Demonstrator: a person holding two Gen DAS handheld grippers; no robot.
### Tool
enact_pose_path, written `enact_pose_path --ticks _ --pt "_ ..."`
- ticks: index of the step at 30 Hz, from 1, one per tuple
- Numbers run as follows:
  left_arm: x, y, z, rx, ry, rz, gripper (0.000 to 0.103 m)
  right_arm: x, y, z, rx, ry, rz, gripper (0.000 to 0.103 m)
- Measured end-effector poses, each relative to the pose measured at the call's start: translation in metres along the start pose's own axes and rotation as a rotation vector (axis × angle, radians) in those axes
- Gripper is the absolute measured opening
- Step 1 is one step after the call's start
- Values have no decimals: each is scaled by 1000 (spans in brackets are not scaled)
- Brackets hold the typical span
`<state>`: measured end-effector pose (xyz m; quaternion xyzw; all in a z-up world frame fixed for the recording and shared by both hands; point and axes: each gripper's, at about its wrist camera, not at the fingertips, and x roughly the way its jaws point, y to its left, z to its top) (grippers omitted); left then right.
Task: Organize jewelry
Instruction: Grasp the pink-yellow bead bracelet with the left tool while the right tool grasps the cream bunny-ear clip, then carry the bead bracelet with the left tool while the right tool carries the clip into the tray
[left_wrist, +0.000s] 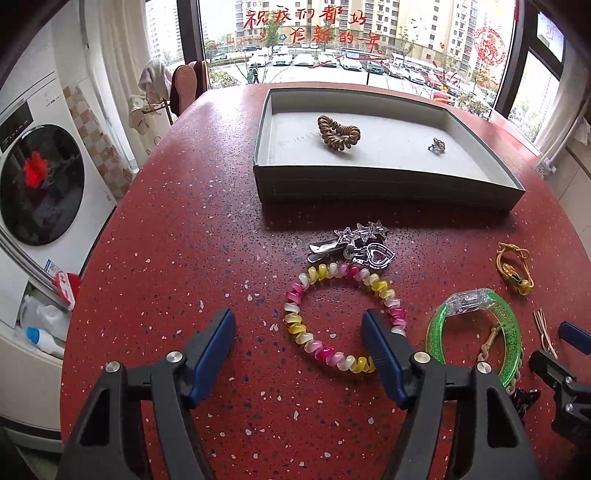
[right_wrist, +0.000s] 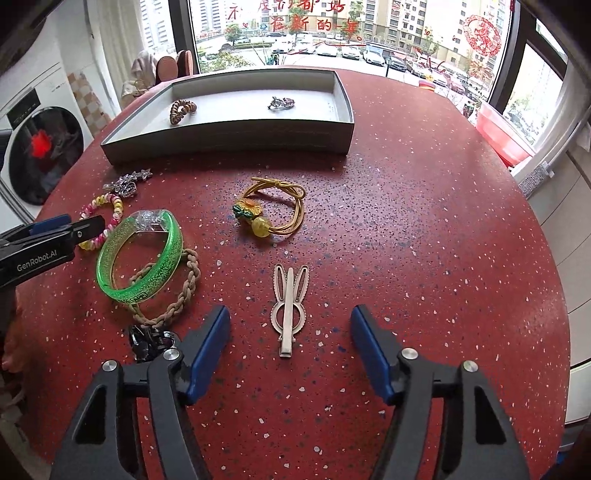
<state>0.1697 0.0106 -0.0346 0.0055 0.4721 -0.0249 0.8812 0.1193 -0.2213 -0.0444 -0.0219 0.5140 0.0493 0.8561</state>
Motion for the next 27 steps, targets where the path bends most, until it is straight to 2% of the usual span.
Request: enact_pose_path --ticks 1,3,4,6,7,8,9,18,27 --pt "-1 -2 0 11 -4 -6 78 0 2 0 -5 0 1 62" --pt "-3 -8 -1 38 -13 -18 64 -2 5 0 -14 -2 8 56" --pt "-4 -11 -2 50 -16 -25 61 -2 7 0 -18 -2 11 52" --pt "-5 -16 -3 72 -19 -36 48 -4 9 -1 -25 -2 14 41" --pt "-5 -18 -3 82 -20 -40 43 -4 10 -1 -26 -2 22 33" --pt "-6 -19 -3 90 -21 -45 34 -5 10 -1 -27 -2 21 18" --pt "-6 -21 -4 96 -22 -39 29 -6 11 -2 -27 -3 24 18" --pt "-16 -5 -5 27 -35 -134 28 -11 -7 -1 54 -32 89 17" --pt "-38 7 3 4 -88 -169 28 -27 -19 12 115 -94 182 17"
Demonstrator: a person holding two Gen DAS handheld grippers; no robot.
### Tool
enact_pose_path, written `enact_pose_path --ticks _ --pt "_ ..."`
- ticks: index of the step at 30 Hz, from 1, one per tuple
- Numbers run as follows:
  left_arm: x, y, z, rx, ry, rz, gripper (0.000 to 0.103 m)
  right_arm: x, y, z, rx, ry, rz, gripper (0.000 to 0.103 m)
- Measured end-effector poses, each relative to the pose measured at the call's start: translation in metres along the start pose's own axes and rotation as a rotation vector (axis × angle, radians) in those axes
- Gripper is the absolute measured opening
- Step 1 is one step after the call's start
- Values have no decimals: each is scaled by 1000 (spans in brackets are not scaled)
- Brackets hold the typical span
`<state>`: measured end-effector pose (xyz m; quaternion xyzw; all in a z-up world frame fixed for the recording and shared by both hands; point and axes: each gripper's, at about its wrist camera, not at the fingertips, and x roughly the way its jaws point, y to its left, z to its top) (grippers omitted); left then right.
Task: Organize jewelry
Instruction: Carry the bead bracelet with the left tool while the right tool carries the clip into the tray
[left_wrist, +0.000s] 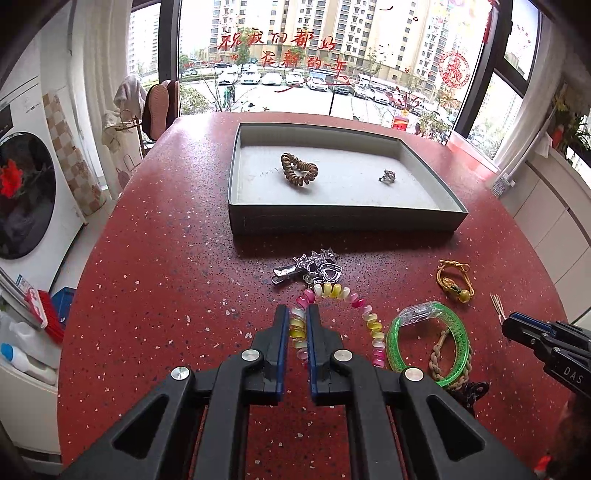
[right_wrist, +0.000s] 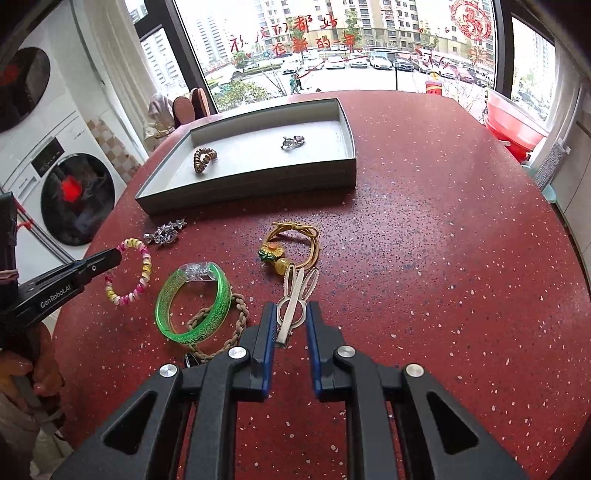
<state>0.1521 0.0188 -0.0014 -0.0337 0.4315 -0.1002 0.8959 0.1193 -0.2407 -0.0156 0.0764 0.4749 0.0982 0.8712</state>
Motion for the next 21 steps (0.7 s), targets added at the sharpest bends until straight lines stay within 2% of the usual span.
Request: enact_pose_path --ticks 12,21 --pt "-8 -2 20 -2 -36 -28 28 -8 3 23 13 -34 68 17" --pt "3 -2 52 -2 -43 -46 28 1 7 64 -15 -49 97 17"
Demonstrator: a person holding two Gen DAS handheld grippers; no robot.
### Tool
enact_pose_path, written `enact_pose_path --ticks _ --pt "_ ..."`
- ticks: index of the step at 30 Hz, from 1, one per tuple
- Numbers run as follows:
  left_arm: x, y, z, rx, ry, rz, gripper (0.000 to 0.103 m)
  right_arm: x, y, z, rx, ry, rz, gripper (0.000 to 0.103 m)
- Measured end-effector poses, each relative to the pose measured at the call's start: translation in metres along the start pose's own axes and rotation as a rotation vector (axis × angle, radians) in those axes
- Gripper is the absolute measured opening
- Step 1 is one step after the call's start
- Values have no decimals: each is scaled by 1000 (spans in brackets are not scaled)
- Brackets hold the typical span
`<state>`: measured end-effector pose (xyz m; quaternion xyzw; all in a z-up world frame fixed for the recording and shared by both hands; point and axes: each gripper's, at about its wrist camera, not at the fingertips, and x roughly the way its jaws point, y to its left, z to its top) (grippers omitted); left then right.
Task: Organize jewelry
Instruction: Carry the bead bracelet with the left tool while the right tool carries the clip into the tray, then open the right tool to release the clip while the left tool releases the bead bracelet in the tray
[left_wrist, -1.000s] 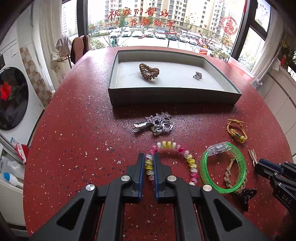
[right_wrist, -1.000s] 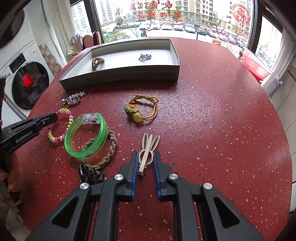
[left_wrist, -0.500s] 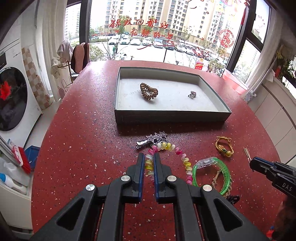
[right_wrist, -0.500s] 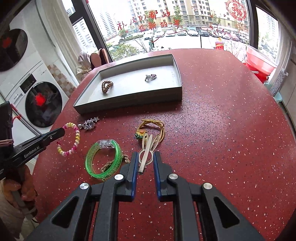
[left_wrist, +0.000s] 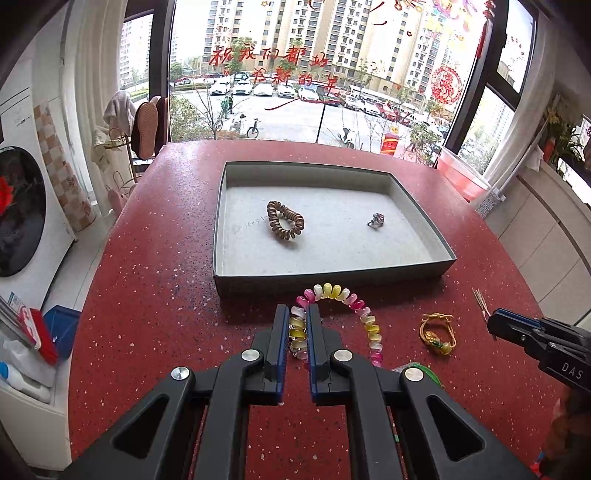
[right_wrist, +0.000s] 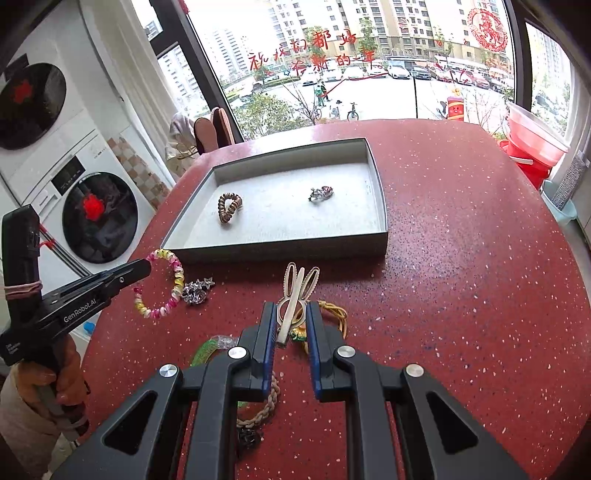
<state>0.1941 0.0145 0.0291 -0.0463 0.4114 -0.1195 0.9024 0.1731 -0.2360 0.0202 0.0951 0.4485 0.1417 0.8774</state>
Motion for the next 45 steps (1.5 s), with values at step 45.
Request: enact_pose_path --ticks 45 --pt "183 -48 109 160 139 196 28 166 -64 132 77 120 -108 18"
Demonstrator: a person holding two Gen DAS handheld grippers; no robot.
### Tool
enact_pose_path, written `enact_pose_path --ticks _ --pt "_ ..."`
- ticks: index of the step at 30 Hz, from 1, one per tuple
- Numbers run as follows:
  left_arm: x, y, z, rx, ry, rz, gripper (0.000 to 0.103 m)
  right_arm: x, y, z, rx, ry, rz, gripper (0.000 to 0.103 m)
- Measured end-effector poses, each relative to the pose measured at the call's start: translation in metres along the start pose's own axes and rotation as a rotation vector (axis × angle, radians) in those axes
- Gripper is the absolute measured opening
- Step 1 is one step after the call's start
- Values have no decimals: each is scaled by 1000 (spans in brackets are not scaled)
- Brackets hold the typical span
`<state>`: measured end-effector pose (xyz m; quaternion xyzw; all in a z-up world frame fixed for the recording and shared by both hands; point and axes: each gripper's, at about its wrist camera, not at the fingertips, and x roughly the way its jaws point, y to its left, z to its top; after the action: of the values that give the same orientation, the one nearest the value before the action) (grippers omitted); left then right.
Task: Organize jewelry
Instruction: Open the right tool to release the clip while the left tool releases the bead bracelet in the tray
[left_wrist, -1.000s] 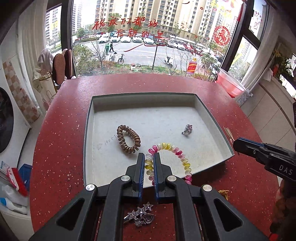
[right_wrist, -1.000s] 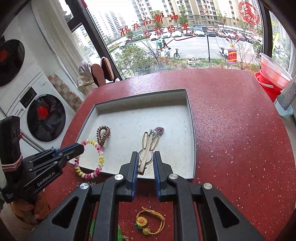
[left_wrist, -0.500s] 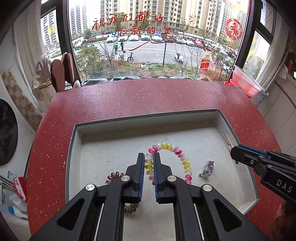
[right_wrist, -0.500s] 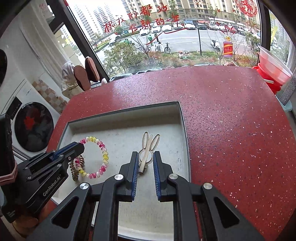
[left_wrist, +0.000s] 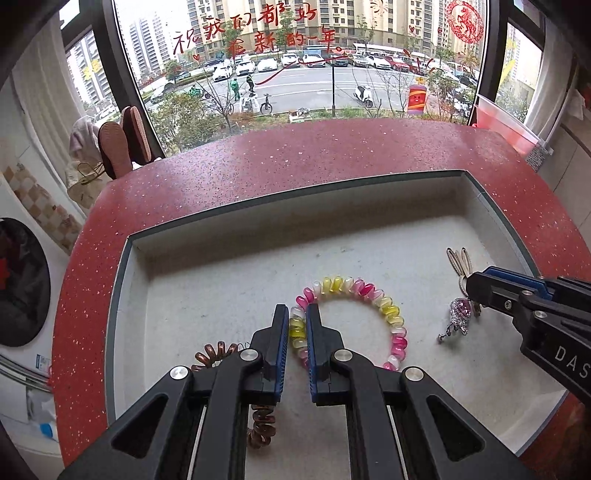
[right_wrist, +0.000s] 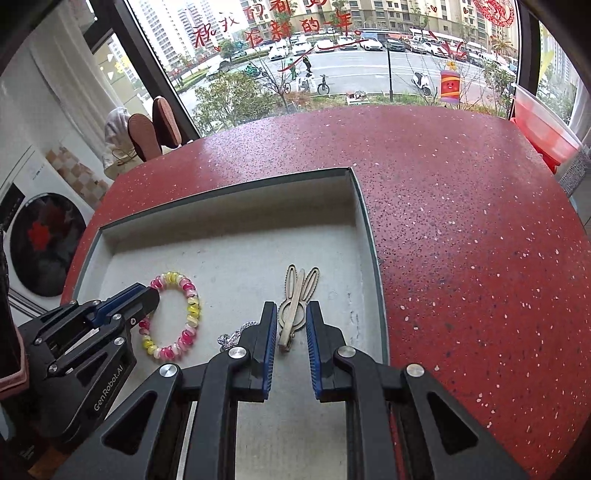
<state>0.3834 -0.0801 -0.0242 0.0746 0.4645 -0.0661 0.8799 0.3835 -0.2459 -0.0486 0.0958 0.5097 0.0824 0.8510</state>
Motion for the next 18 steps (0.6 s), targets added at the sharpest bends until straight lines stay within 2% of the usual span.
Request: enact_pose_path --ticks 3,7,18 --pt "-3 -2 -1 7 -14 19 28 -1 0 -2 -8 4 2 19" --pt "-6 -4 -2 -10 -19 9 28 -7 0 -1 23 -7 45 43" --pt "-13 0 -4 -21 -41 -18 28 -44 -6 -11 85 -83 116 48"
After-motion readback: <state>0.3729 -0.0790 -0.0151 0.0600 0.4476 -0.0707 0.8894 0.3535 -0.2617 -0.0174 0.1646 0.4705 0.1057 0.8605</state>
